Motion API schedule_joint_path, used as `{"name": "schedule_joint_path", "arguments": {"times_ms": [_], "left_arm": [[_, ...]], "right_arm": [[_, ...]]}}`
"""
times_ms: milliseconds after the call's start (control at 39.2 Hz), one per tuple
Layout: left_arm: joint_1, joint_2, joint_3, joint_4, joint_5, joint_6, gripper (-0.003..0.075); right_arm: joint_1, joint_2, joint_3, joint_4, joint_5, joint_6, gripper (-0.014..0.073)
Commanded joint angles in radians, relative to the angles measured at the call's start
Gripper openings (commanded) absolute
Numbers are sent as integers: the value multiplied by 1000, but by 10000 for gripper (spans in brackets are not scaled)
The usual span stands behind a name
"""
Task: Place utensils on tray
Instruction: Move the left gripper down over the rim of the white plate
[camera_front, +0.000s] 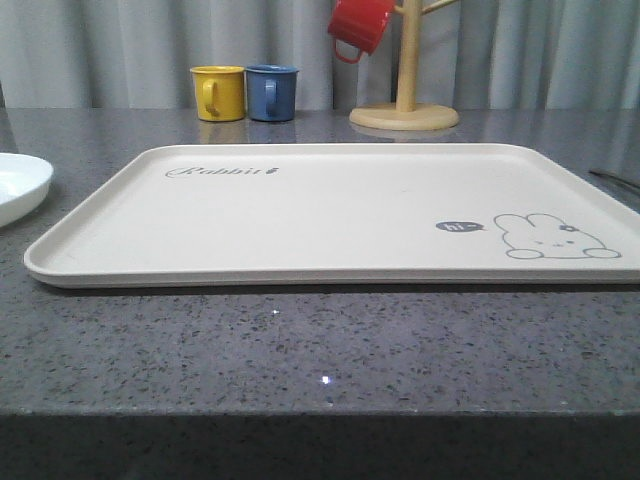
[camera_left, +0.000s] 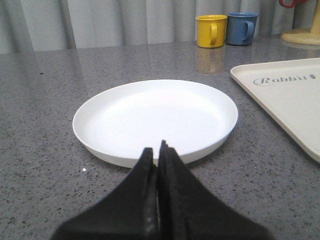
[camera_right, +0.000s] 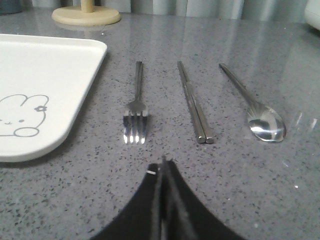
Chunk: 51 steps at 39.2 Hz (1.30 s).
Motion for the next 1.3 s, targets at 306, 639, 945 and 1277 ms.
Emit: {"name": "schedule_joint_path", "arguments": {"times_ms": [306,639,945,1277], "left_arm": [[3,-22,1,-2,-84,-9,-18],[3,-22,1,-2,-84,-9,-18],[3,-22,1,-2,-85,-9,-18],[3,-22,-4,-14,-345,-9,-18]], "right_arm": [[-2,-19,-4,-5,-86,-5,-40],[-2,-19,-4,-5,-86,-5,-40],[-2,-19,-4,-5,-86,-5,-40],[-1,-19,-33,-4,-154,-5,-40]]}}
